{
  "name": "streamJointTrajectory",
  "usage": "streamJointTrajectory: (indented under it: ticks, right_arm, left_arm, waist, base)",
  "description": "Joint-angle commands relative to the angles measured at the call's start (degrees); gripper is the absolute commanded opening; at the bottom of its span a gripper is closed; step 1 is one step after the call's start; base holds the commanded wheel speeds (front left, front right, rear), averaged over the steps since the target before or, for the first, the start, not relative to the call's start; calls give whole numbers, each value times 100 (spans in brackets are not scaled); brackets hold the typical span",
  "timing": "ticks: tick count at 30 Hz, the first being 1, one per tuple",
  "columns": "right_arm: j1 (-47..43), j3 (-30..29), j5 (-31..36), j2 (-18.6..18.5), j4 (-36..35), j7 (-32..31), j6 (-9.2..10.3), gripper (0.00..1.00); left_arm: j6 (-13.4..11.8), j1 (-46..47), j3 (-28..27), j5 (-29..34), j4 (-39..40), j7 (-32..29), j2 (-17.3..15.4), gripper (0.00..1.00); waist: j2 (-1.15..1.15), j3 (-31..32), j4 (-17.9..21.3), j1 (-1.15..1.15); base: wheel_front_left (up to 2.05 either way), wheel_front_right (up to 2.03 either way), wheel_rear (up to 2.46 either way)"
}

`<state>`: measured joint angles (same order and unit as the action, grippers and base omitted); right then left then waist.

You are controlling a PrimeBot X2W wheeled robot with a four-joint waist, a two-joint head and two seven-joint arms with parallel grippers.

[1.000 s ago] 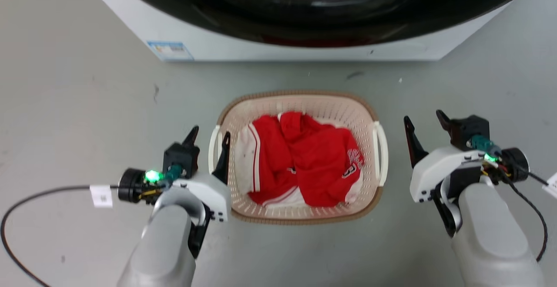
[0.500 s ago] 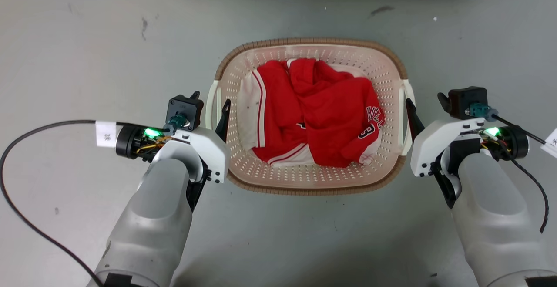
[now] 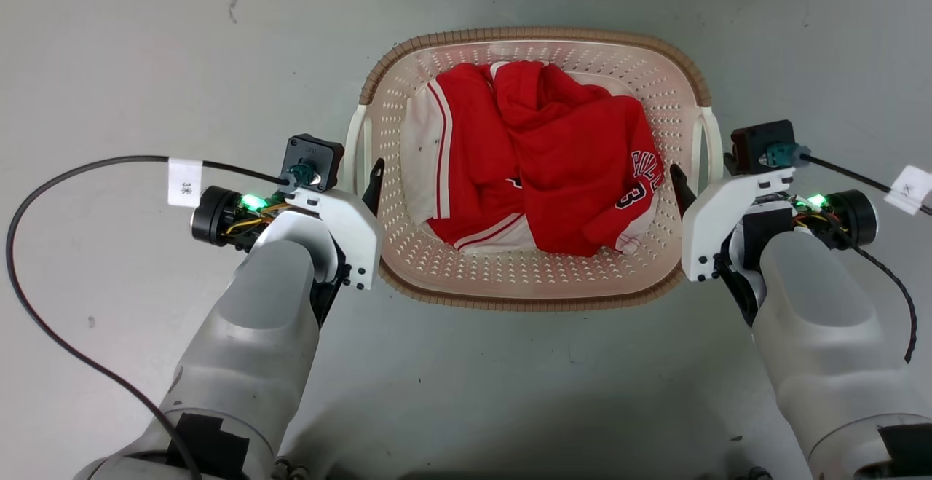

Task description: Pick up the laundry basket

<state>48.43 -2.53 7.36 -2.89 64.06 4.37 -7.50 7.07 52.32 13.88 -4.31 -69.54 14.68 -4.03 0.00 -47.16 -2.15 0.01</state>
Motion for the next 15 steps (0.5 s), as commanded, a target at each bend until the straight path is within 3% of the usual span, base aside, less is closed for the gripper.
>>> streamJointTrajectory:
  ticks: [1, 15]
  right_arm:
    - [176, 12, 55, 3, 104, -138, 2, 100]
    - [444, 59, 266, 2, 251, -310, 2, 100]
  left_arm:
    - [24, 154, 84, -30, -112, -61, 8, 100]
    - [35, 471, 690, -241, -345, -271, 29, 100]
  waist:
    - [0, -71, -27, -1]
    - [0, -276, -49, -1]
  base:
    - [0, 0, 0]
    - [0, 0, 0]
